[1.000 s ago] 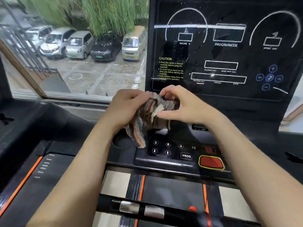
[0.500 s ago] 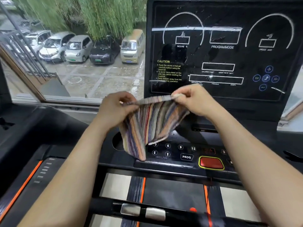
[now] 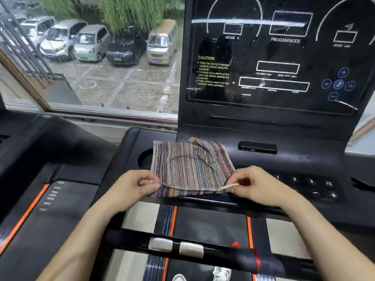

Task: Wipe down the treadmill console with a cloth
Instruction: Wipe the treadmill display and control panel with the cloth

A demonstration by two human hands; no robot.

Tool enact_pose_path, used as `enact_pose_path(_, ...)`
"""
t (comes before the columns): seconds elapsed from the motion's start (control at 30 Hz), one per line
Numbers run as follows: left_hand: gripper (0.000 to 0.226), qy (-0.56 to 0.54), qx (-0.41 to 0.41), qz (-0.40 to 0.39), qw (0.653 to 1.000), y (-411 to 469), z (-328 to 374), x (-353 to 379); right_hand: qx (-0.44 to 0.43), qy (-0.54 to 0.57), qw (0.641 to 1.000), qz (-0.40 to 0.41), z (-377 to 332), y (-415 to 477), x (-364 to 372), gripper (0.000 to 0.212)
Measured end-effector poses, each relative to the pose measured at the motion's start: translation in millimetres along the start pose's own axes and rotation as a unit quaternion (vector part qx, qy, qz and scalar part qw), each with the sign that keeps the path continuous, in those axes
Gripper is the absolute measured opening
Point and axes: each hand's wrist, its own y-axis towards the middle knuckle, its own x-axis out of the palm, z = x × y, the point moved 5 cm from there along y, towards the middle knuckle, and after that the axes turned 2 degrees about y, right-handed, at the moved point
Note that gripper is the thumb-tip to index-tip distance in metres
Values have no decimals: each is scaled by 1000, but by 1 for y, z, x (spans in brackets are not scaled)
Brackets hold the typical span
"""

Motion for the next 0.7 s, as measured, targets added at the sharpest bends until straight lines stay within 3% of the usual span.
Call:
enact_pose_path(0.1, 13, -53, -17, -27, 998, -8, -8, 1, 20, 99, 991, -84, 7, -3, 3, 14)
enact_pose_path(0.2, 15, -62, -51, -36, 996, -9, -13, 0, 33, 157, 981, -106, 10, 5, 5, 13)
enact_pose_path(0.27, 20, -55, -72, -9, 996, -6, -17, -3, 28, 150, 986, -73, 8, 13, 6, 12)
enact_pose_path(0.37, 17, -33, -69, 83, 994, 1, -10, -10, 25, 126, 990, 50, 3, 24, 4, 25)
enact_pose_path(0.43, 12, 36, -65, 158, 985, 2, -3, -14, 31, 72, 987, 142, -1, 27, 2, 24)
enact_pose_path(0.5, 6, 144, -57, 226, 962, -3, 6, -15, 47, -68, 975, 205, -12, 20, 4, 20)
enact_pose_path(0.57, 17, 213, 28, 254, 943, -10, 11, -9, 24, -194, 946, 258, -26, 8, 8, 41)
enact_pose_path(0.63, 37, 219, 129, 197, 947, -17, 9, 6, -54, -233, 936, 257, -37, -3, 17, 57)
enact_pose_path(0.7, 65, 263, 150, 106, 947, -24, 1, 28, -105, -289, 936, 171, -34, -9, 36, 66)
